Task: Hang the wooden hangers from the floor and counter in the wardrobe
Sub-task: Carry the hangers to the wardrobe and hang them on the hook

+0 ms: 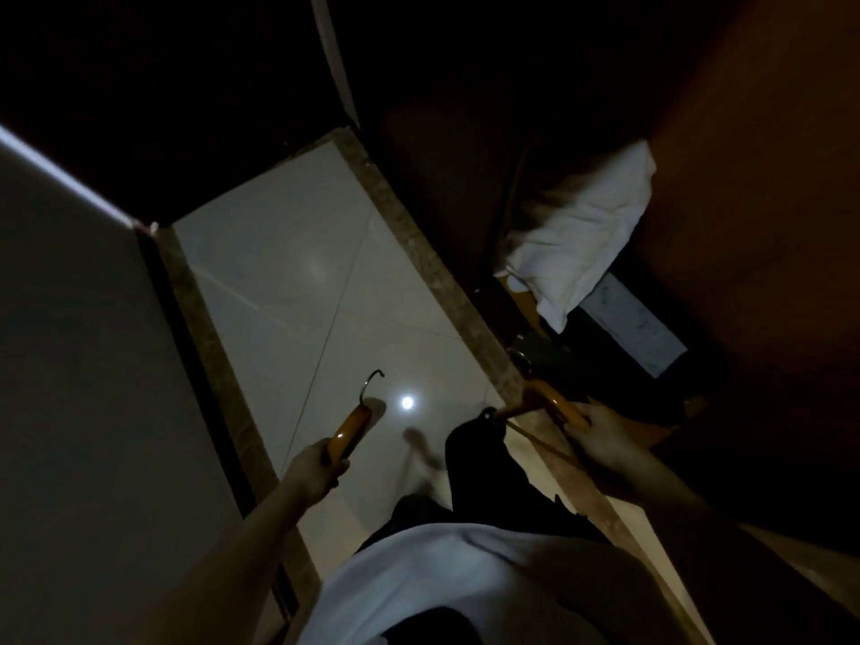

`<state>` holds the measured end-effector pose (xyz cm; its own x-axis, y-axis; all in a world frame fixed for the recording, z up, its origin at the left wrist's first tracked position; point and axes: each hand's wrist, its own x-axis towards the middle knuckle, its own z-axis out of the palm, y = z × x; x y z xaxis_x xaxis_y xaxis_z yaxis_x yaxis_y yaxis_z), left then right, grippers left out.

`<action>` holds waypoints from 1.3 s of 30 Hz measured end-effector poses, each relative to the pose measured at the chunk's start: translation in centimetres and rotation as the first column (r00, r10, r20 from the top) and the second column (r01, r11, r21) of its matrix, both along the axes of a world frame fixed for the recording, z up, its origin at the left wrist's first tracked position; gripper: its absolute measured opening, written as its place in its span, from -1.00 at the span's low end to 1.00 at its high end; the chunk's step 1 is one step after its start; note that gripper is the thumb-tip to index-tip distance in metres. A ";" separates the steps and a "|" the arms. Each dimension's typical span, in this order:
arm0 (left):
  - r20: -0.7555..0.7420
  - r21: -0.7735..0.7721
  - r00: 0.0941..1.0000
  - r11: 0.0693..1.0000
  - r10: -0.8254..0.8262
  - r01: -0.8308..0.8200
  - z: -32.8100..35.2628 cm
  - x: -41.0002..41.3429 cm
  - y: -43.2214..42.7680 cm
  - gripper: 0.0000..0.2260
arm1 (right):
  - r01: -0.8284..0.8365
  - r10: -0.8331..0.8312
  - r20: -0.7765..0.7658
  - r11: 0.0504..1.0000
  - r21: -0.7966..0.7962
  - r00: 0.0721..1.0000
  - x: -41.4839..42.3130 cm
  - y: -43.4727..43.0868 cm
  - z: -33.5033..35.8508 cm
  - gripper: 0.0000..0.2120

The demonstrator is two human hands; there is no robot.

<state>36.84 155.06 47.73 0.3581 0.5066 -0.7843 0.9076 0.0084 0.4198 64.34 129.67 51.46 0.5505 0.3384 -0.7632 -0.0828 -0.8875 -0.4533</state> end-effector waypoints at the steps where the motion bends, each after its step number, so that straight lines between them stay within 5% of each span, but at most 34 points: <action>1: 0.000 -0.011 0.999 0.999 -0.050 0.050 0.5 2.7 0.5 -0.74 | 0.055 -0.055 0.041 0.998 -0.011 0.998 1.4 -0.2 0.1 -0.80; 10: 0.151 0.080 0.853 0.866 -0.500 0.493 4.6 25.2 3.6 -0.87 | 0.317 -0.278 0.324 0.945 -0.076 0.904 13.2 -2.1 3.9 -0.88; 16: 0.207 0.304 0.666 0.694 -0.717 0.653 9.8 35.6 4.6 -0.60 | 0.470 -0.330 0.542 0.871 -0.140 0.773 18.6 -2.2 8.4 -0.60; 19: 0.186 0.416 0.540 0.564 -0.821 0.714 12.5 39.4 4.4 -0.58 | 0.510 -0.368 0.611 0.857 -0.070 0.701 19.8 -2.4 10.7 -0.62; 28: 0.288 0.627 0.094 0.262 -0.953 0.734 22.4 46.2 2.1 -0.80 | 0.499 -0.441 0.706 0.855 0.142 0.554 20.4 -1.7 19.8 -0.71; 35: 0.283 0.832 -0.280 0.090 -0.918 0.547 29.8 49.0 0.9 -0.26 | 0.481 -0.429 0.843 0.842 0.244 0.324 18.4 -0.3 28.1 -0.50; 39: 0.249 0.875 -0.399 0.028 -0.883 0.483 34.0 50.4 -0.4 -0.17 | 0.468 -0.400 0.892 0.843 0.266 0.213 17.9 0.0 32.5 -0.47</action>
<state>87.21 154.69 81.69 0.7134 -0.6696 0.2065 -0.6849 -0.6040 0.4075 82.25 129.65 83.97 0.9301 -0.2104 0.3011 -0.0446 -0.8783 -0.4761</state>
